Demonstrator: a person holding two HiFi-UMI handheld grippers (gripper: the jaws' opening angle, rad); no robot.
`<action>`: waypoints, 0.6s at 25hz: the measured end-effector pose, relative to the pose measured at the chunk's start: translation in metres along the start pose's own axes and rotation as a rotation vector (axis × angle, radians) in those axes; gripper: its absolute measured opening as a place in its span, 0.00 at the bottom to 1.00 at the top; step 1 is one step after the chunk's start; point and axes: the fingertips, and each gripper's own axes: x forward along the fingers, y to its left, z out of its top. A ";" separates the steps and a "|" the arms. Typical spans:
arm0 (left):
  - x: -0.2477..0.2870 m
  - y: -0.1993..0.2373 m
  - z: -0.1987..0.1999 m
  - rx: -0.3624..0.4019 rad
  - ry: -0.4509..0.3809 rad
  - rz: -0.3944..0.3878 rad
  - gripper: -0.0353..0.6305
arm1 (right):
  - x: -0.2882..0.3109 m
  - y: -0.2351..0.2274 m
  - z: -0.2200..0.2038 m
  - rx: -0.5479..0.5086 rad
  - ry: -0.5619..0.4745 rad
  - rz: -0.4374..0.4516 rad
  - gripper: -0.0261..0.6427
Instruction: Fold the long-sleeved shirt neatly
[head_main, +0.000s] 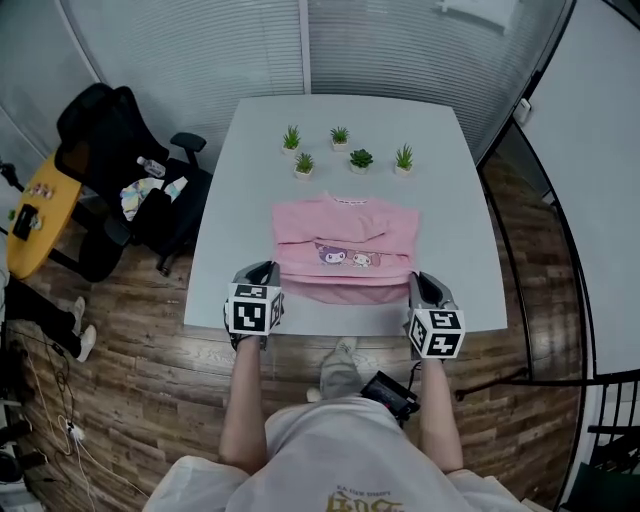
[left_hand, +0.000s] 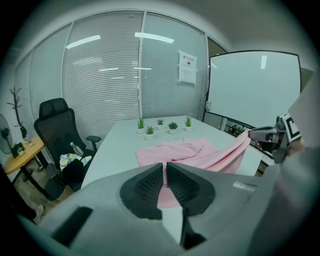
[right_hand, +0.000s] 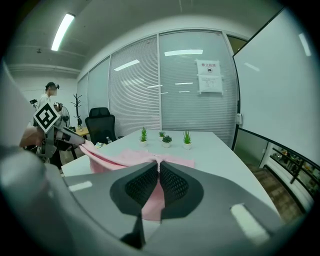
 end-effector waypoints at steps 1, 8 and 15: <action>0.005 0.003 0.002 0.001 0.003 0.003 0.10 | 0.006 0.000 0.003 -0.005 0.001 -0.001 0.08; 0.034 0.022 0.014 0.016 0.024 0.013 0.10 | 0.039 -0.003 0.018 -0.017 0.002 -0.021 0.08; 0.063 0.032 0.042 0.044 0.023 0.030 0.10 | 0.068 -0.017 0.037 -0.015 -0.007 -0.034 0.08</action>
